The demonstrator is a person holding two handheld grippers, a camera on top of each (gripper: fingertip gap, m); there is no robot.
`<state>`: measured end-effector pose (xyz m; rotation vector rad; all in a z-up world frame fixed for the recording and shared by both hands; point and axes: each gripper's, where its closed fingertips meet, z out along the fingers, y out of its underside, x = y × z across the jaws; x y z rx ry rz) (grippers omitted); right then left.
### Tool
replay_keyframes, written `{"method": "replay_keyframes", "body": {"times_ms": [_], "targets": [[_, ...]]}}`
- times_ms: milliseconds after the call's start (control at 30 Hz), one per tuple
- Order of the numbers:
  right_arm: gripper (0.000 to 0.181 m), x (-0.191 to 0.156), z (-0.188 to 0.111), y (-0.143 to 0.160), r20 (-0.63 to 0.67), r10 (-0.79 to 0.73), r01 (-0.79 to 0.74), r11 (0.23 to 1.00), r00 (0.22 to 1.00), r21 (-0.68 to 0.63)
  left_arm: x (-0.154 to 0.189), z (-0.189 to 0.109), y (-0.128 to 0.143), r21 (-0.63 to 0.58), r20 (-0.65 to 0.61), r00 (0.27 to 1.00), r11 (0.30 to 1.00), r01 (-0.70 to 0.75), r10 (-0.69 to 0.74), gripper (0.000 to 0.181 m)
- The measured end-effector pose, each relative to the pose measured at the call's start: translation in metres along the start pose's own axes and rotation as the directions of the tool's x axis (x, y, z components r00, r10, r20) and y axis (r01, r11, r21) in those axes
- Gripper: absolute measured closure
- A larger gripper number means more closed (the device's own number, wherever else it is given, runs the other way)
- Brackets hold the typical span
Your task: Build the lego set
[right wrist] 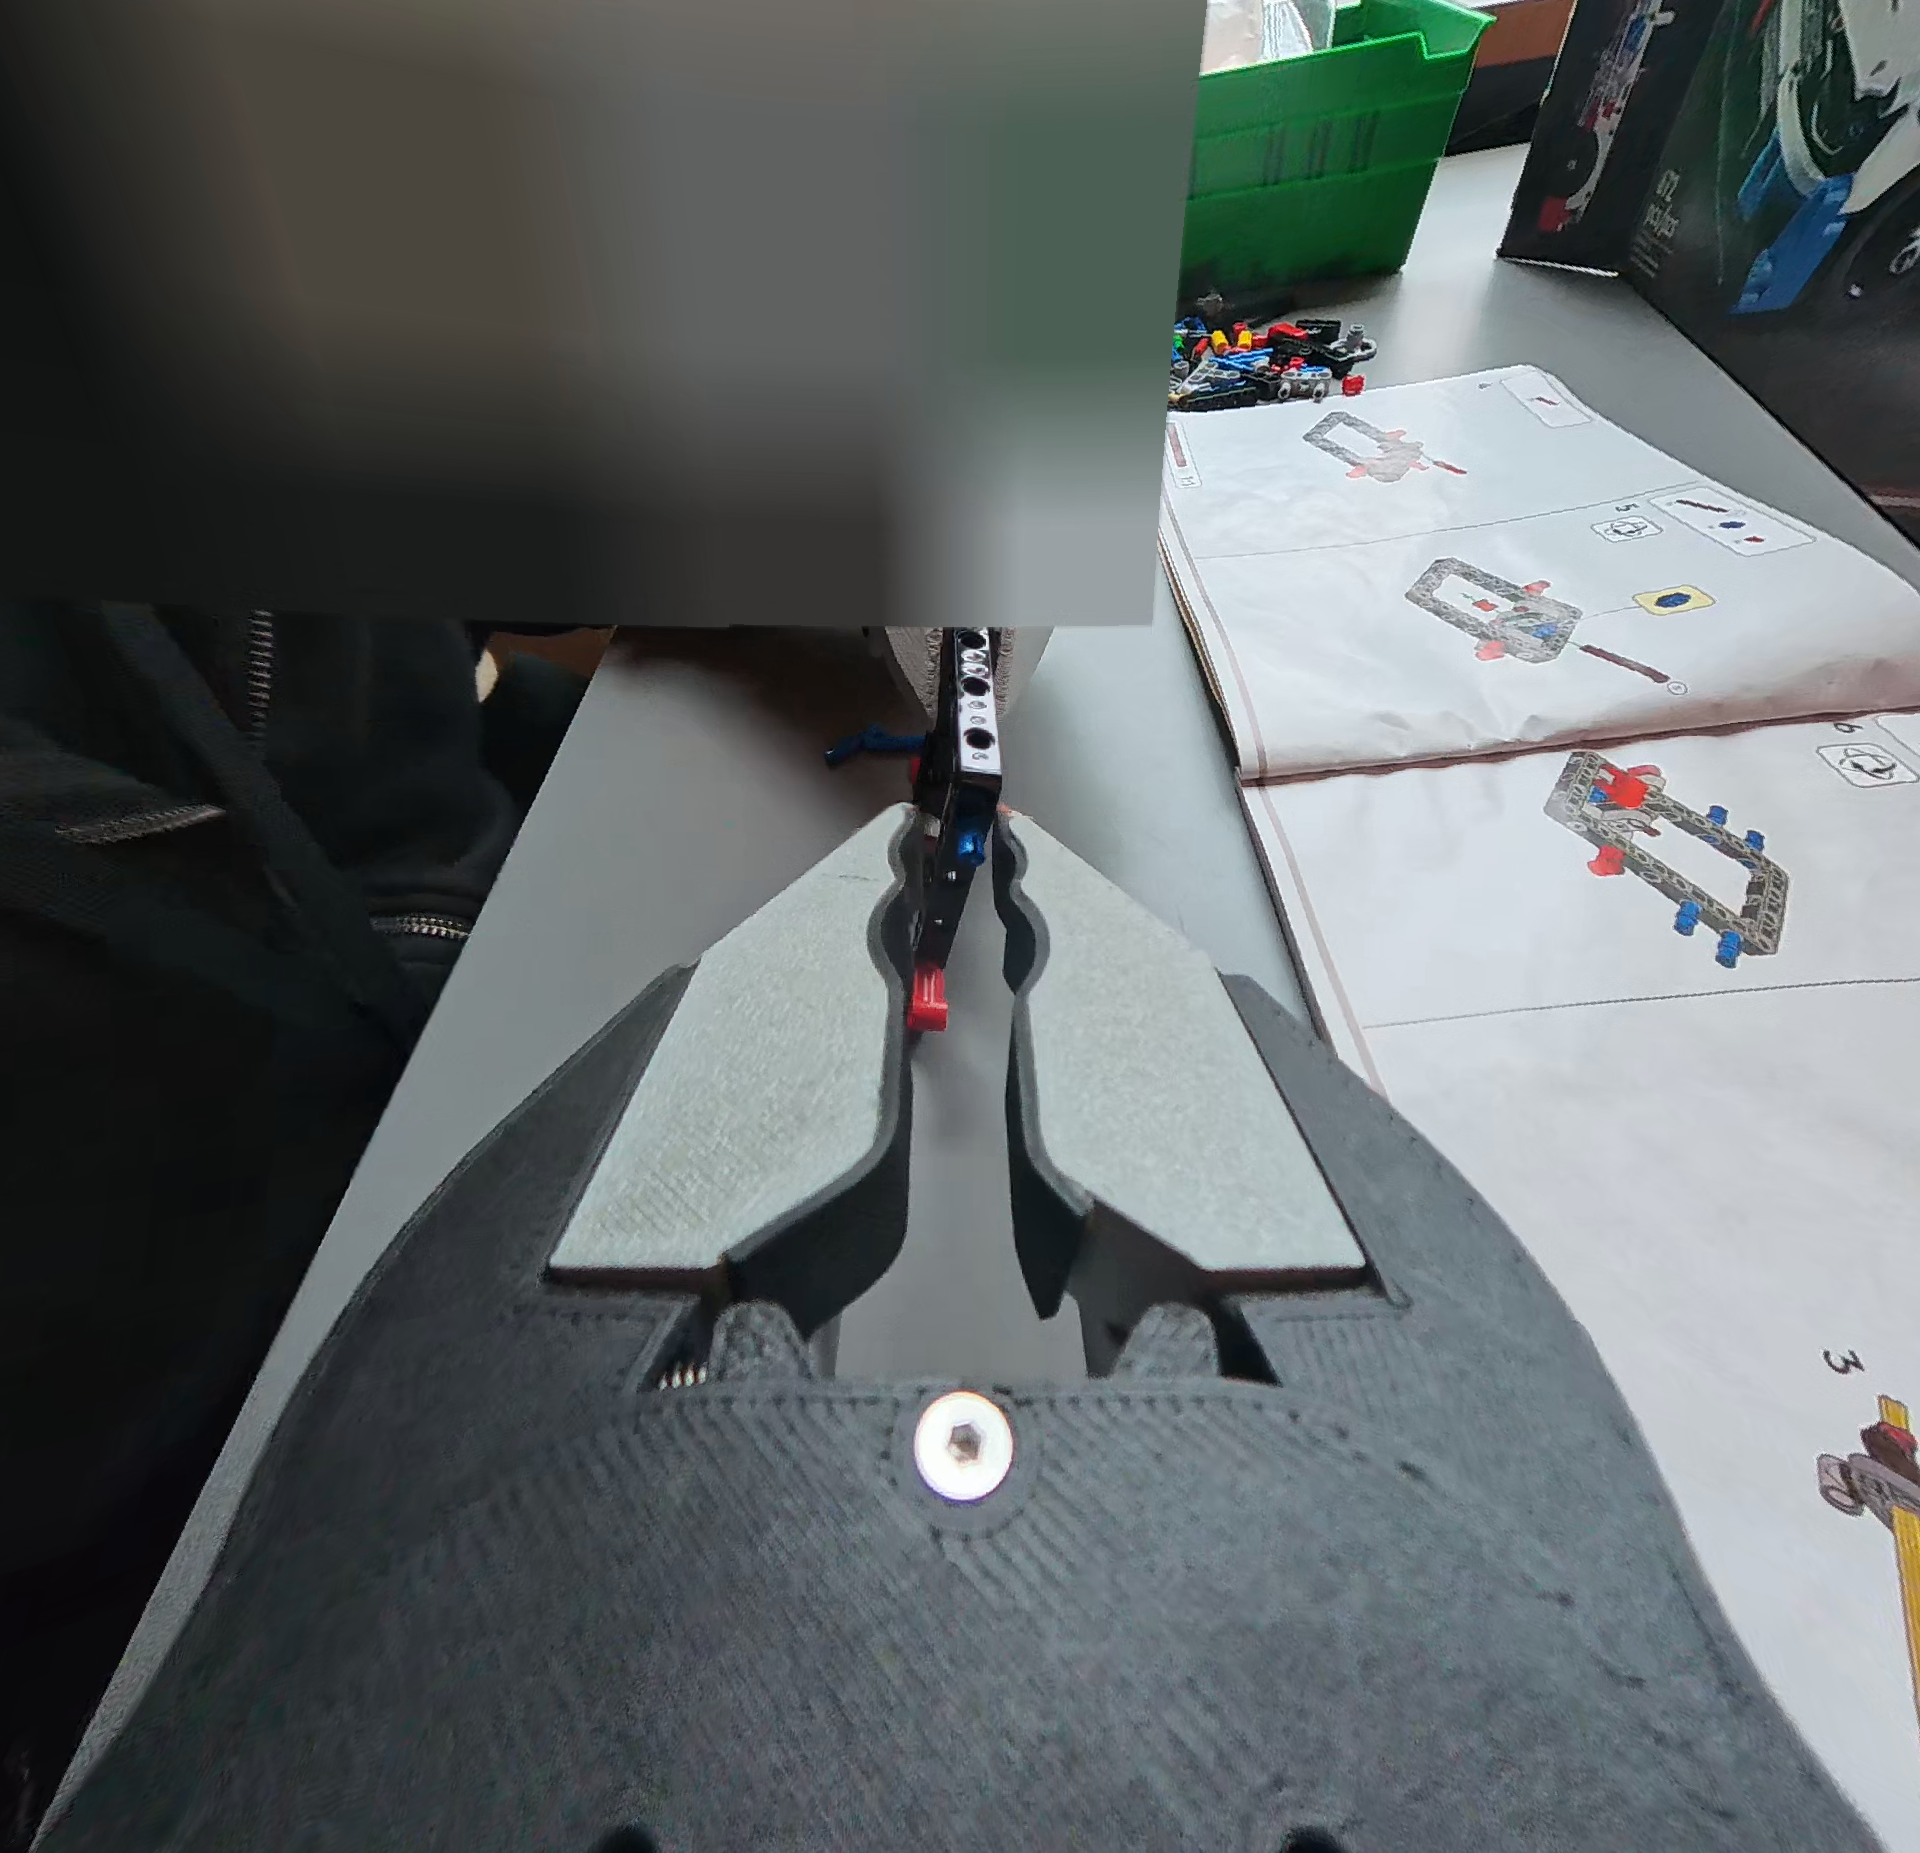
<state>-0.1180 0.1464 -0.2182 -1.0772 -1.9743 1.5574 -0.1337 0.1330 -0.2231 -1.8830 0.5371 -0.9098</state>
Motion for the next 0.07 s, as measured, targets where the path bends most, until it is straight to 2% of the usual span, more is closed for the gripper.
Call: {"method": "replay_keyframes", "body": {"times_ms": [67], "targets": [[0.171,-0.0008,-0.0003,-0.0002,0.017,0.015,-0.016,1.0,1.0,0.007,0.0005,0.0001,0.0,0.002,-0.012,1.0,1.0,0.011,-0.011,0.175]]}}
